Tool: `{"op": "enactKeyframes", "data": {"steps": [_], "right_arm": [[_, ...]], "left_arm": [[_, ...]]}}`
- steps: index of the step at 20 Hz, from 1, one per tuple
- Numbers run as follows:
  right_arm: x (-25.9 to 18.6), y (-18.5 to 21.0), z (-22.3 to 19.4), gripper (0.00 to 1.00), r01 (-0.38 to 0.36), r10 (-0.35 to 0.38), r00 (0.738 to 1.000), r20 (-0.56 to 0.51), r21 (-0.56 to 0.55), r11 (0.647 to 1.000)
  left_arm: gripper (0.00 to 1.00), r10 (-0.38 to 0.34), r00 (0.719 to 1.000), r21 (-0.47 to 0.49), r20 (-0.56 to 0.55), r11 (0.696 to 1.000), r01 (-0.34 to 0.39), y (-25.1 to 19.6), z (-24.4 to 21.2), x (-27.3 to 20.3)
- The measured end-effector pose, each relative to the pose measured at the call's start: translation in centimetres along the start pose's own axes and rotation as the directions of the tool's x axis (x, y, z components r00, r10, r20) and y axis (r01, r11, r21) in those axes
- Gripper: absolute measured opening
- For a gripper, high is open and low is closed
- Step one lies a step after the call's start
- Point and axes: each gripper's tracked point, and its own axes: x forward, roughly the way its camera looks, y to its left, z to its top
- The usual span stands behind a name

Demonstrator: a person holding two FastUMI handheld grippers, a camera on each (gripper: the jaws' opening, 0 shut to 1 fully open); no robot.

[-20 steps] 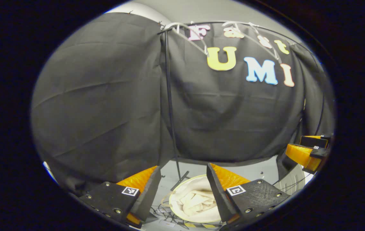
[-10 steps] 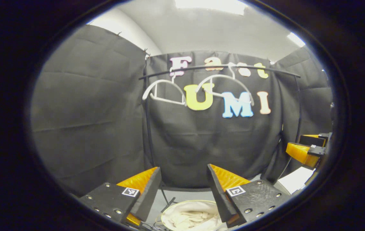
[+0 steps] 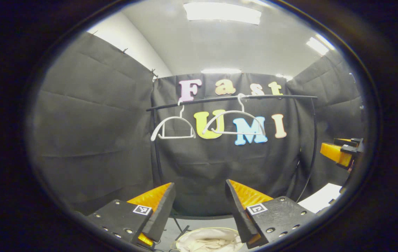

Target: Grasp the clothes on the hanger with both hands and then place them into the laundry hamper below.

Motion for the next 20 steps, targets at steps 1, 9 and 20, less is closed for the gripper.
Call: {"op": "enactKeyframes", "data": {"steps": [1, 9, 20], "right_arm": [[-0.2, 0.0, -0.1, 0.96, 0.001, -0.001, 1.0, 0.005, -0.003, 1.0], [-0.2, -0.6, -1.3, 0.96, 0.001, -0.001, 1.0, -0.018, -0.004, 1.0], [0.9, -1.6, -1.7, 0.96, -0.004, 0.004, 1.0, -0.011, 0.025, 1.0]], "left_arm": [[0.83, 0.001, 1.0, 0.0, 0.003, 1.0, -0.001, 0.0, 0.2, -0.1], [0.84, 0.011, 1.0, -0.01, 0.007, 1.0, -0.011, 0.0, 0.7, 0.4], [0.83, 0.019, 0.999, 0.023, 0.029, 1.0, -0.02, -0.8, 1.7, 0.9]]}}
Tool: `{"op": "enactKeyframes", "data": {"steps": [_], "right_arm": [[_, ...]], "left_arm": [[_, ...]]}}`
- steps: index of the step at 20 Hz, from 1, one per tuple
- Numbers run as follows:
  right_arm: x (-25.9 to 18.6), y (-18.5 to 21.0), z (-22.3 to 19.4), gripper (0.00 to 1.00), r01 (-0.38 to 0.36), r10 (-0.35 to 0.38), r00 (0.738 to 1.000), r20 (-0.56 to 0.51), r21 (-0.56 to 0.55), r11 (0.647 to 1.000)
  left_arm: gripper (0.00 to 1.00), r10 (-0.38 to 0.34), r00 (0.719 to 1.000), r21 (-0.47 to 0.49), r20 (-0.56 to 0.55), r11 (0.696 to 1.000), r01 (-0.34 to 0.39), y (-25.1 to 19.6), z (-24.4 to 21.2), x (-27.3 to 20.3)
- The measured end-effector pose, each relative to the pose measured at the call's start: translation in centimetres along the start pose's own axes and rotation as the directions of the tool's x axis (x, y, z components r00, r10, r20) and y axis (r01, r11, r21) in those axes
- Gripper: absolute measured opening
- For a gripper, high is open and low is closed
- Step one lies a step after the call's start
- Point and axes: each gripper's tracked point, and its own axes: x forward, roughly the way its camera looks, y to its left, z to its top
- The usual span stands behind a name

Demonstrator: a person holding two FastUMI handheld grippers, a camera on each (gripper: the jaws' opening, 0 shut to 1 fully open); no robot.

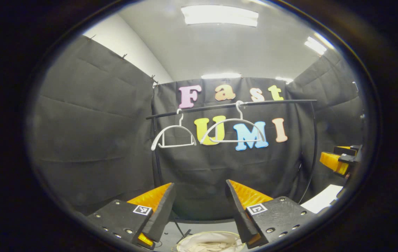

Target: Grasp the clothes on the hanger with both hands and then place them into the laundry hamper below.

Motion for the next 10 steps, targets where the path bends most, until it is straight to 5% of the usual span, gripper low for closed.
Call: {"op": "enactKeyframes", "data": {"steps": [10], "right_arm": [[0.9, -0.5, 0.9, 0.99, -0.005, 0.005, 0.999, 0.034, 0.007, 1.0]], "left_arm": [[0.83, -0.001, 0.999, 0.022, 0.054, 1.0, -0.001, -1.1, 2.0, -0.4]]}}
